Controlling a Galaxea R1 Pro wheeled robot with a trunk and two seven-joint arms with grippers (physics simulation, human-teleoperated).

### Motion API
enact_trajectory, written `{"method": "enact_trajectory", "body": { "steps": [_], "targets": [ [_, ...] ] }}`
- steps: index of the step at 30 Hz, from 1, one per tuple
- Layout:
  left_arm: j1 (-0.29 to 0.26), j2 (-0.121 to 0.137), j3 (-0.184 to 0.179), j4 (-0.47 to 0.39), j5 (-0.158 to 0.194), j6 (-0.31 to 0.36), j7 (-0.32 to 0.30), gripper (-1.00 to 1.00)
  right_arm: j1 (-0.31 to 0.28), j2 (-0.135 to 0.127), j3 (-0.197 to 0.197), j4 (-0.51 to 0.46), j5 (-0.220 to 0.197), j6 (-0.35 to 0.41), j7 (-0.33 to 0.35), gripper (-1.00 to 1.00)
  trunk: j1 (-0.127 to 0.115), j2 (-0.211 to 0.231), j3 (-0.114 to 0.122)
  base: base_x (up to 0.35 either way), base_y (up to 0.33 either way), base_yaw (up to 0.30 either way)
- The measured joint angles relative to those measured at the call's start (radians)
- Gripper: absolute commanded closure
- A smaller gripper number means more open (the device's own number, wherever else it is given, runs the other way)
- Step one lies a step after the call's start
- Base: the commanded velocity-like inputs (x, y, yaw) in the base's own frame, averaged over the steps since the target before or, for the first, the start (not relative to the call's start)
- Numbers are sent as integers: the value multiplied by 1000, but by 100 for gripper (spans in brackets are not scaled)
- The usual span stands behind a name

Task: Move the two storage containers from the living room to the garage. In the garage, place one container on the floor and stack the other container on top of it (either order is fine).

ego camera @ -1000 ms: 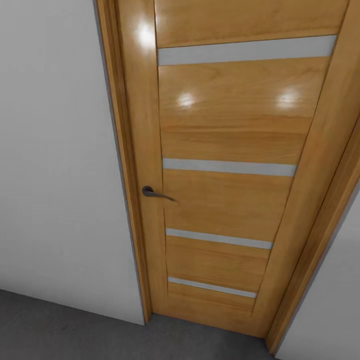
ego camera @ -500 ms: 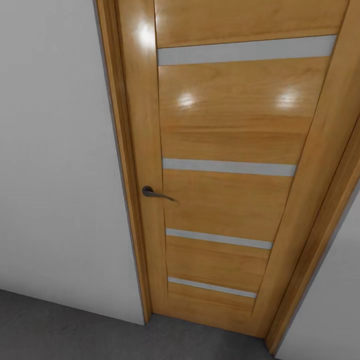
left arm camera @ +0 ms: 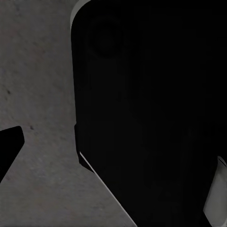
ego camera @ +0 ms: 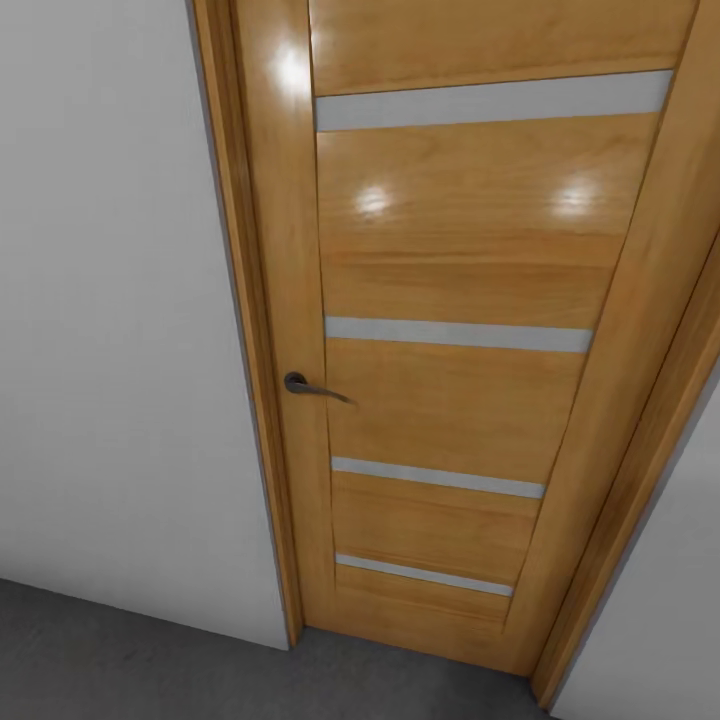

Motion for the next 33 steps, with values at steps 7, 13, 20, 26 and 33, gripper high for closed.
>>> {"method": "enact_trajectory", "body": {
  "steps": [7, 13, 20, 26, 33],
  "targets": [
    [0, 0, 0, 0, 0, 0, 0, -100, 0, -1, 0, 0, -3, 0, 0, -100, 0, 0, 3, 0, 0, 0],
    [0, 0, 0, 0, 0, 0, 0, -100, 0, -1, 0, 0, -3, 0, 0, -100, 0, 0, 11, 0, 0, 0],
    [0, 0, 0, 0, 0, 0, 0, -100, 0, -1, 0, 0, -3, 0, 0, -100, 0, 0, 22, 0, 0, 0],
    [0, 0, -1, 0, 0, 0, 0, -100, 0, -1, 0, 0, -3, 0, 0, -100, 0, 0, 31, 0, 0, 0],
    [0, 0, 0, 0, 0, 0, 0, -100, 0, -1, 0, 0, -3, 0, 0, -100, 0, 0, 40, 0, 0, 0]
  ]
}}
